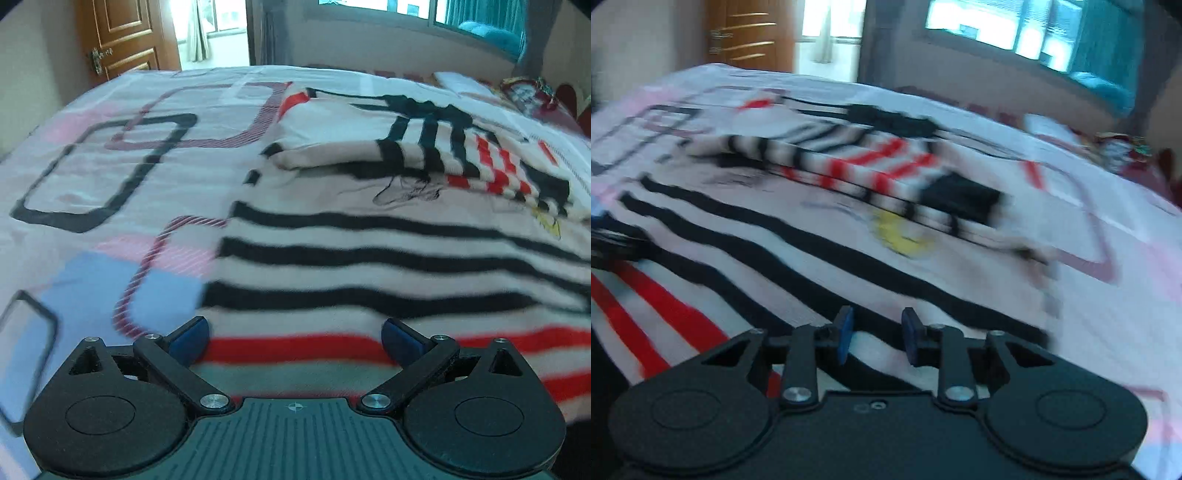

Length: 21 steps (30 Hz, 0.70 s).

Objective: Fold small clothes
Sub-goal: 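Move both tools over the sweater toward the black hem band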

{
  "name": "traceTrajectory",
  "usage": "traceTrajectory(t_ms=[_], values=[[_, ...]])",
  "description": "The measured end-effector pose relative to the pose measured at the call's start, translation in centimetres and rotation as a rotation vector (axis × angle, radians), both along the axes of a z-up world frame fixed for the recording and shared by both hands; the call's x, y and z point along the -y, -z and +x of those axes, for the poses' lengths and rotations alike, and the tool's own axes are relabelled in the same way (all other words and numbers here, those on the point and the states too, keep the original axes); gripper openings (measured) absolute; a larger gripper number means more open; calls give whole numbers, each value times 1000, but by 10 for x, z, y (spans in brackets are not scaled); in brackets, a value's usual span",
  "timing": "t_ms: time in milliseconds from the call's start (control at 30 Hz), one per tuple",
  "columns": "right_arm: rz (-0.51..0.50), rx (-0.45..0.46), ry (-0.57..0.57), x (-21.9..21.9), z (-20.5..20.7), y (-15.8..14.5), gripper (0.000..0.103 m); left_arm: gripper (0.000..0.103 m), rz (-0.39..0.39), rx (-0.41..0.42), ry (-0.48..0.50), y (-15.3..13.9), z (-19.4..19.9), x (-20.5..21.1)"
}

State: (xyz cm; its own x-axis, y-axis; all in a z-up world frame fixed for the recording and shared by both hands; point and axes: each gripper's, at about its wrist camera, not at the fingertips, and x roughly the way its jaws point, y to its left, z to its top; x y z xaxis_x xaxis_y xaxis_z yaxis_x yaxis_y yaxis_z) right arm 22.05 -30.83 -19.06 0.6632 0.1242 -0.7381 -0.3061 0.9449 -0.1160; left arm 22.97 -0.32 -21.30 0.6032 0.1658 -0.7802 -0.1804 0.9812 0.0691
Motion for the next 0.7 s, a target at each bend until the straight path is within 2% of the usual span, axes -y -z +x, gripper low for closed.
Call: traceTrajectory(t_ms=[33, 133, 200, 300, 333, 400, 433, 467, 700], values=[[6, -9, 43, 12, -4, 1, 28, 100, -10, -7, -9, 1, -6, -5], [47, -30, 127, 30, -22, -3, 29, 100, -111, -14, -50, -10, -25, -20], [100, -7, 144, 28, -41, -14, 30, 100, -114, 28, -2, -19, -35, -14], [167, 14, 132, 8, -65, -26, 30, 100, -111, 35, 102, -18, -37, 4], [167, 15, 117, -4, -72, -27, 29, 100, -99, 34, 125, -14, -39, 9], [159, -10, 86, -25, -81, -22, 28, 100, -64, -23, 160, 1, -39, 16], [142, -24, 82, -33, -85, -18, 28, 100, -49, 12, 173, 3, -46, 15], [114, -38, 89, -38, -89, -11, 28, 100, -41, 11, 180, 3, -49, 14], [61, -40, 205, -11, -119, -10, 30, 100, -79, -14, 191, -14, -74, 3]])
